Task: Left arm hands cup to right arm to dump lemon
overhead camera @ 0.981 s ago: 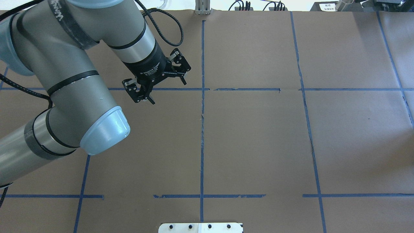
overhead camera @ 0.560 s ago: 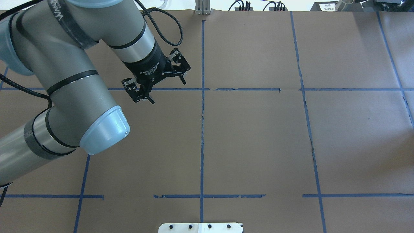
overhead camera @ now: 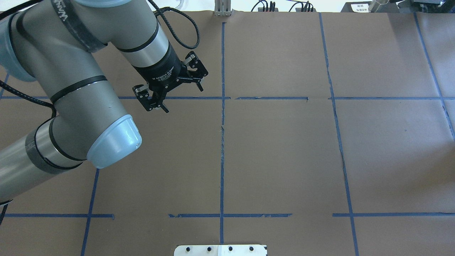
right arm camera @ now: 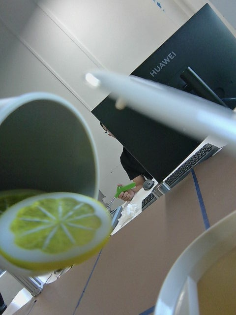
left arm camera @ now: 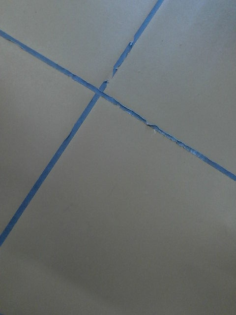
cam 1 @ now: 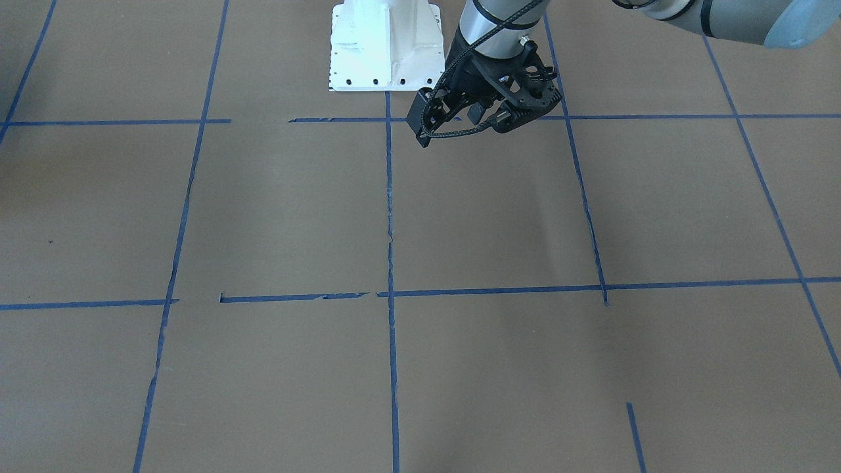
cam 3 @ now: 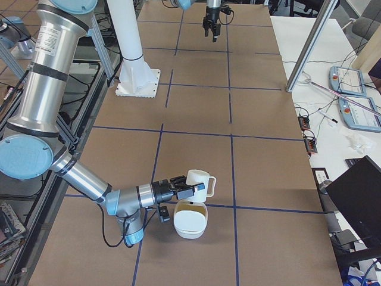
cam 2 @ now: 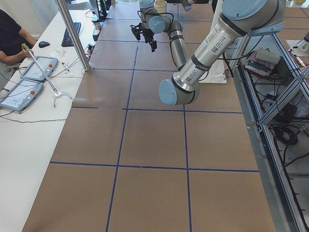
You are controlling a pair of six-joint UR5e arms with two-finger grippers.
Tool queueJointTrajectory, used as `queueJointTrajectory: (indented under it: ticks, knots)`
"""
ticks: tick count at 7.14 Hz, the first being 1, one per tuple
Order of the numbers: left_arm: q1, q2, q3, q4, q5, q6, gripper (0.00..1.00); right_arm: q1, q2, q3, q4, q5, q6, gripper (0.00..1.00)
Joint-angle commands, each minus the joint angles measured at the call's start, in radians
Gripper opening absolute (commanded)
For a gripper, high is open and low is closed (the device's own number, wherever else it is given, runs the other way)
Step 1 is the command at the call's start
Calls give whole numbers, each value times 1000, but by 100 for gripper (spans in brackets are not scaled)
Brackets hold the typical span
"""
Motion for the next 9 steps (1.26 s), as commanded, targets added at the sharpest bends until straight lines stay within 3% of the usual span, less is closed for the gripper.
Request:
queueJointTrajectory:
  ticks: [1, 4, 6, 9]
  knots:
    - [0, 1, 1, 0, 0, 0, 100, 1, 4, -35, 62, 1, 75, 5]
    - [0, 1, 3, 0, 0, 0, 100, 0, 12, -18, 69, 18, 16, 3]
    - [-3, 1, 3, 0, 0, 0, 100, -2, 10, 52, 40, 77, -419, 3]
    - [-3, 1, 1, 0, 0, 0, 100, -5, 12, 208, -161, 162, -785, 2]
